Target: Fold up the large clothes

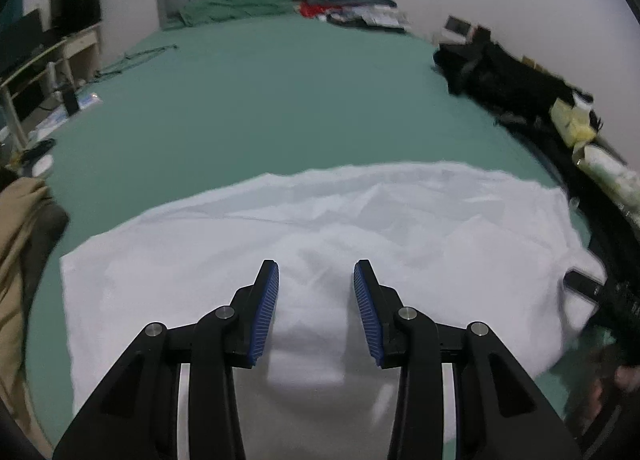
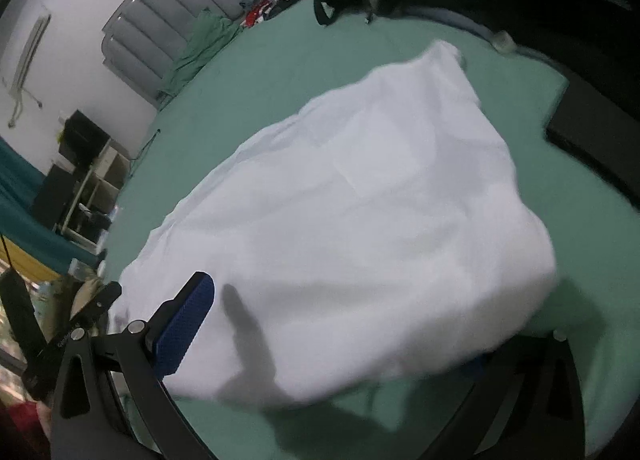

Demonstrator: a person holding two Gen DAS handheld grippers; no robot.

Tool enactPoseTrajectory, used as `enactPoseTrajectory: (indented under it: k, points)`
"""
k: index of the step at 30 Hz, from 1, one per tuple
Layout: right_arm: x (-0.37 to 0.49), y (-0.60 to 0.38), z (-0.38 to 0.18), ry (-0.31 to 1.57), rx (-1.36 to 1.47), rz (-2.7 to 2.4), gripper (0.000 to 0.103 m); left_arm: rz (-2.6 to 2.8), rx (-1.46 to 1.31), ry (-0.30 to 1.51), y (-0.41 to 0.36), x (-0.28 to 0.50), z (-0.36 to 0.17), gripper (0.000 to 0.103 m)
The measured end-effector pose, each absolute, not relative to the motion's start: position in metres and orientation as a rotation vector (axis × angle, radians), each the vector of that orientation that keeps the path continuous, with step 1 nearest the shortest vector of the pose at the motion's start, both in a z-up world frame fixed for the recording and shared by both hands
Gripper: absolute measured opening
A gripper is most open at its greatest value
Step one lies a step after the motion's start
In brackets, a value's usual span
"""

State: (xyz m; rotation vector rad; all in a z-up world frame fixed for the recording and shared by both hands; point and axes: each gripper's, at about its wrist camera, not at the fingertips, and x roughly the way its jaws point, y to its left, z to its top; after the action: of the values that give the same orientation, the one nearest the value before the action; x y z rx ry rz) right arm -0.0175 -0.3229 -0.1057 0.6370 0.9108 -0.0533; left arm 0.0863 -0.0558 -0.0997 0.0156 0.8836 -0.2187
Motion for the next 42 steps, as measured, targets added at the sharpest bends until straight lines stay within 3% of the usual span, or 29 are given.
enactPoseTrajectory:
  k: [9, 11, 12, 13, 16, 28, 42]
  points:
    - [0.024, -0.307, -0.116, 0.905, 0.65, 0.079, 0.103, -0.236, 0.074, 0.914, -0.06, 0.086, -0.131, 0.041]
    - [0.031, -0.301, -0.115, 0.918, 0.648, 0.113, 0.088, -0.24, 0.093, 0.916, -0.064, 0.088, -0.132, 0.041]
    - [0.035, -0.298, -0.115, 0.931, 0.641, 0.124, 0.059, -0.24, 0.105, 0.918, -0.065, 0.089, -0.133, 0.04]
    - [0.037, -0.295, -0.117, 0.945, 0.643, 0.142, 0.042, -0.239, 0.114, 0.919, -0.067, 0.089, -0.133, 0.04]
    - [0.039, -0.287, -0.112, 0.943, 0.649, 0.193, 0.028, -0.241, 0.123, 0.929, -0.068, 0.089, -0.132, 0.04]
    - [0.051, -0.198, -0.027, 0.916, 0.252, 0.167, 0.025, -0.341, 0.045, 0.981, -0.05, 0.091, -0.126, 0.04]
    - [0.061, -0.086, -0.015, 0.952, -0.1, 0.167, 0.025, -0.19, -0.032, 0.83, 0.084, 0.111, -0.042, 0.04]
